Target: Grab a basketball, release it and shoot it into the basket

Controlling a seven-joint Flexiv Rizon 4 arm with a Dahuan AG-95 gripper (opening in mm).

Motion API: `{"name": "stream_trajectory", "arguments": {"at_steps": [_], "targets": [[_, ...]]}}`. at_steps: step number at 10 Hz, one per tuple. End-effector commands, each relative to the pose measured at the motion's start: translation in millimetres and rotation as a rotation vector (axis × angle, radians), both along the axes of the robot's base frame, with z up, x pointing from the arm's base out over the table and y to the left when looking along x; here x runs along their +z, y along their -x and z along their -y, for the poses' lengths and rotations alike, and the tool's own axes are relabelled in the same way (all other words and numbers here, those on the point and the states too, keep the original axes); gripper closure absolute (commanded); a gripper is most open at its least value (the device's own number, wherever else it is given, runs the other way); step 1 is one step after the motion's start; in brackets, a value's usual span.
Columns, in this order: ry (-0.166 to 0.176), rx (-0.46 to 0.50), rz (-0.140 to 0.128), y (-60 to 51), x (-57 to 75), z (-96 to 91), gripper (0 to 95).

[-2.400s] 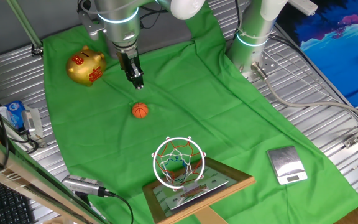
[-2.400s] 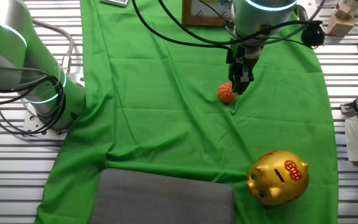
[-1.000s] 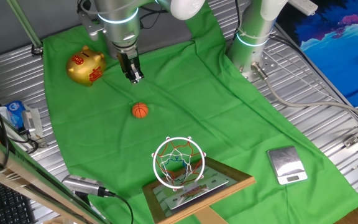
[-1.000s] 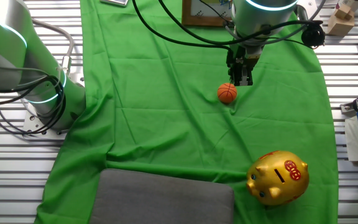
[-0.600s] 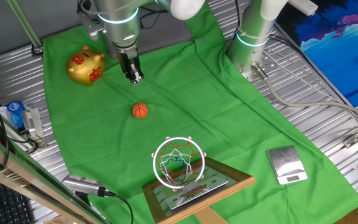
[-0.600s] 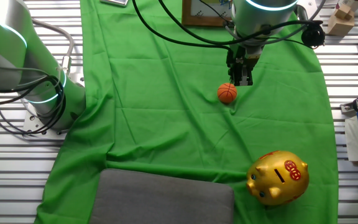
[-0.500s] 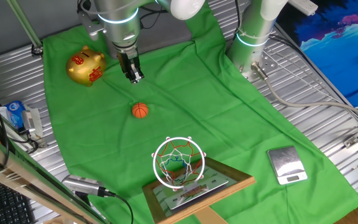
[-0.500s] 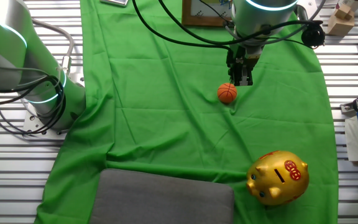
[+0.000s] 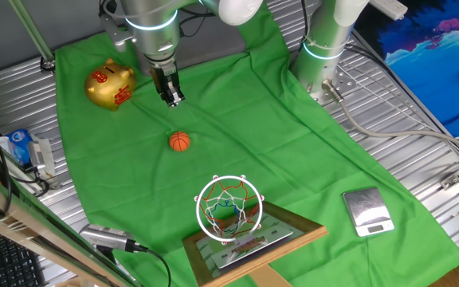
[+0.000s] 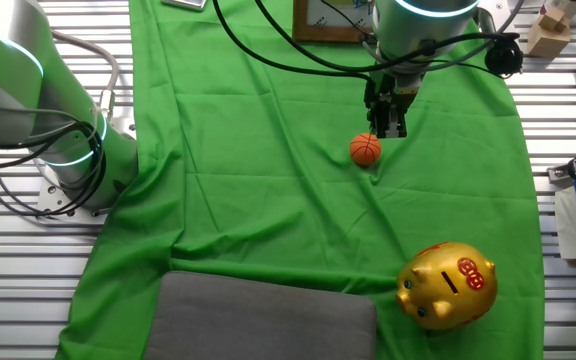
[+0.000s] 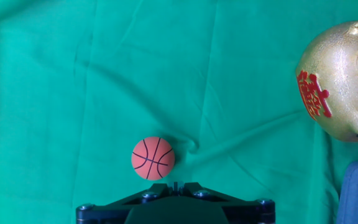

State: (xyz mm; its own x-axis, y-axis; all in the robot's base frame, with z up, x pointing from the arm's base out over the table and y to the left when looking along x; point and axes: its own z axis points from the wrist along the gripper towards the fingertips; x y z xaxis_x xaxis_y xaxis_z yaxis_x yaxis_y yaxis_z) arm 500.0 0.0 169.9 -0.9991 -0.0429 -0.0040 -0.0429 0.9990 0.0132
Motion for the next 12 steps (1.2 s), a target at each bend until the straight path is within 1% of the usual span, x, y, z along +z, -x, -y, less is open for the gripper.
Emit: {"name": "stream_trajectory", "arguments": {"at_steps": [1, 6, 7, 8, 10, 11, 12], "targets": [[0.0, 0.0, 0.0, 0.0, 0.0, 0.0, 95.0], [-0.001, -0.003, -0.001, 0.1, 0.0, 0.0, 95.0], [0.004, -0.003, -0.001, 0.1, 0.0, 0.0, 95.0], [0.002, 0.104, 0.002, 1.3, -0.3, 0.0, 95.0], [0.003, 0.104, 0.001, 2.3, -0.6, -0.1, 95.0], [0.002, 0.179, 0.001, 3.0, -0.7, -0.1, 95.0], [0.004, 0.233, 0.002, 4.8, -1.3, -0.2, 95.0]]}}
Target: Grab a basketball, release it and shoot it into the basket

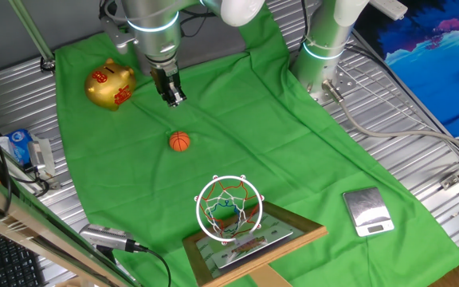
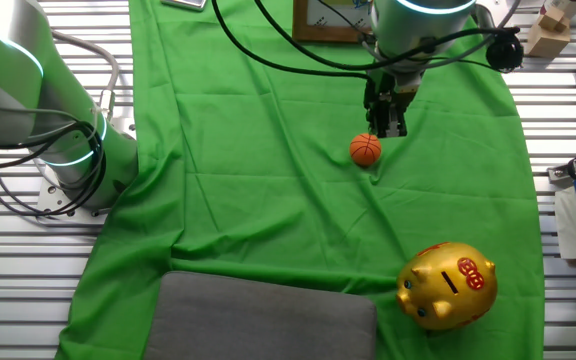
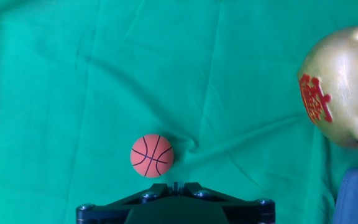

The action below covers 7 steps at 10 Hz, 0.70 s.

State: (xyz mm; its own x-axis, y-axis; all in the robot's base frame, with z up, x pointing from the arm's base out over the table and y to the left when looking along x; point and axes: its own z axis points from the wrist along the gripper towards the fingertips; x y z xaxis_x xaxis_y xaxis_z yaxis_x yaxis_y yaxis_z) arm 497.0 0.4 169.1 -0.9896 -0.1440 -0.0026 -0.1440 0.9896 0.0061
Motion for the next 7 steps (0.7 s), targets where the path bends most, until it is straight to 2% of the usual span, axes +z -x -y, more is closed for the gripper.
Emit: {"name": "stream_trajectory", "arguments": {"at_steps": [1, 4, 7], "targets": [[0.001, 0.149, 0.0, 2.7, -0.7, 0.1, 95.0], [0.003, 0.238, -0.006, 3.4, -0.8, 0.1, 95.0], [-0.01, 0.465, 0.0, 0.8, -8.3, 1.9, 95.0]]}}
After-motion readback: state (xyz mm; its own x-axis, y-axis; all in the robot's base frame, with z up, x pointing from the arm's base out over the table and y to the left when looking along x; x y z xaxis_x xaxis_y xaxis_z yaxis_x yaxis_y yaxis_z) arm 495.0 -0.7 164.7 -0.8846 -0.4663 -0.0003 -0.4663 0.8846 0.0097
